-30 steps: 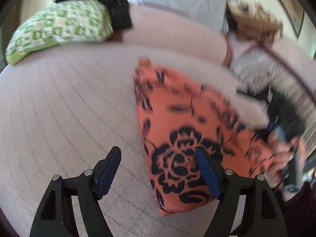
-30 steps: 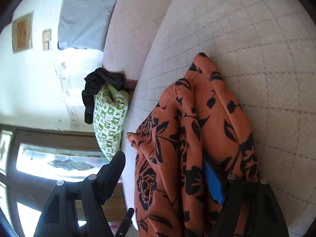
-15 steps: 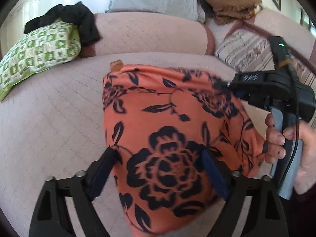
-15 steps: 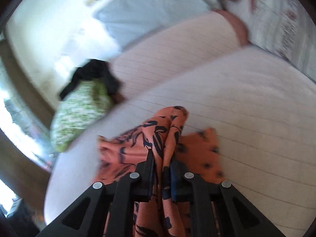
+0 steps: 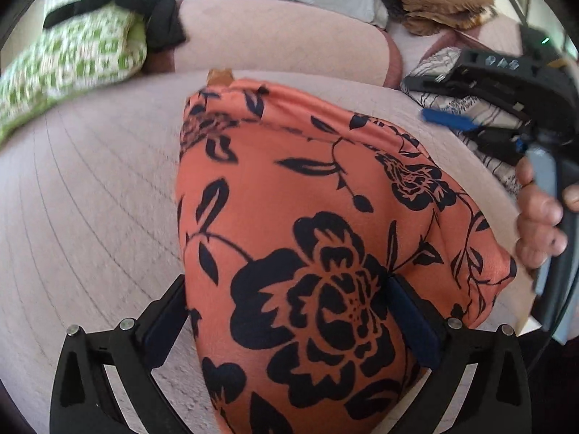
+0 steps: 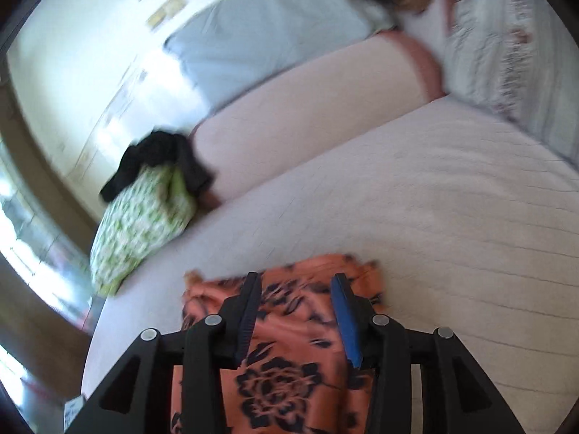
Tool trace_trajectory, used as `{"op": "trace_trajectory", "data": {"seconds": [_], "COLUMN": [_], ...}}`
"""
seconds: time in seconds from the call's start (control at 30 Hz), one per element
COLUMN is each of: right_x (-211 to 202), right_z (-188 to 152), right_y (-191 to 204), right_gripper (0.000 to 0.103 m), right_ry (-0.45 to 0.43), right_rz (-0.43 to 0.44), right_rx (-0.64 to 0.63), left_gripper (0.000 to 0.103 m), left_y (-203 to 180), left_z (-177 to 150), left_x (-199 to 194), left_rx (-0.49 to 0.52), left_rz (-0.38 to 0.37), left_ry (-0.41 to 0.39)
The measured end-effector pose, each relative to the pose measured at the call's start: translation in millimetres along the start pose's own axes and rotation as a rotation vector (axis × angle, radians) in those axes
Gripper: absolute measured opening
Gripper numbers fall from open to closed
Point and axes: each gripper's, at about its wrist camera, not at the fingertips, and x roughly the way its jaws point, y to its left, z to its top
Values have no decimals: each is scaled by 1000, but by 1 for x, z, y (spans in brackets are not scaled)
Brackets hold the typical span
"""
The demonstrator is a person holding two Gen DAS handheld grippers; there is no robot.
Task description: Fold small clothes
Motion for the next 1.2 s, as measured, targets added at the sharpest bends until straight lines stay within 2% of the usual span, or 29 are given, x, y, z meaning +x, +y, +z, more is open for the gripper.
{"op": "trace_trajectory", "data": {"seconds": [0.03, 0.1, 0.13, 0.27, 0.37, 0.47, 0.67, 0.77, 0.87, 0.93, 1.0, 1.03, 1.1, 1.2], "right_x": [18, 55, 64, 55, 27, -2, -49, -56, -34, -39, -45, -47, -51, -47], "right_z": [0, -6, -8, -6, -9, -16, -39, -59, -92, -95, -89, -86, -78, -51], "right_y": [-3, -18, -24, -24, -31, -14, 8, 5, -19, -23, -20, -19, -17, -7], "right_gripper": [44, 43, 43, 44, 44, 48, 48, 47, 45, 45, 45, 45, 45, 45], "right_ry": [74, 227, 256, 234, 205, 154, 128, 179, 331, 304, 313, 312, 305, 263], "right_rz": [3, -71, -87, -70, -84, -52, -29, -43, -154, -142, -148, -147, -132, -129], "right_rx": [22, 72, 79, 85, 60, 13, -69, -66, -26, -22, -7, -1, 11, -11], "left_gripper": [103, 103, 103, 103, 103, 103, 103, 103, 103, 103, 103, 103, 103, 103], "left_y": [2, 5, 4, -1, -1, 3, -3, -8, -8, -10, -13, -14, -12, 1], "left_z": [1, 1, 1, 0, 1, 3, 6, 4, 3, 3, 5, 8, 16, 27], "left_x": [2, 5, 6, 6, 7, 9, 11, 7, 8, 5, -1, -6, -23, -41], "left_rx": [-18, -30, -18, 12, -2, 0, 20, 30, 34, 43, 59, 69, 90, 76], "left_rz": [-12, -24, -18, 0, -6, 0, 19, 26, 27, 41, 57, 59, 72, 135], "left_ry": [9, 17, 15, -2, 7, 6, -3, -8, -7, -16, -23, -31, -109, -205]}}
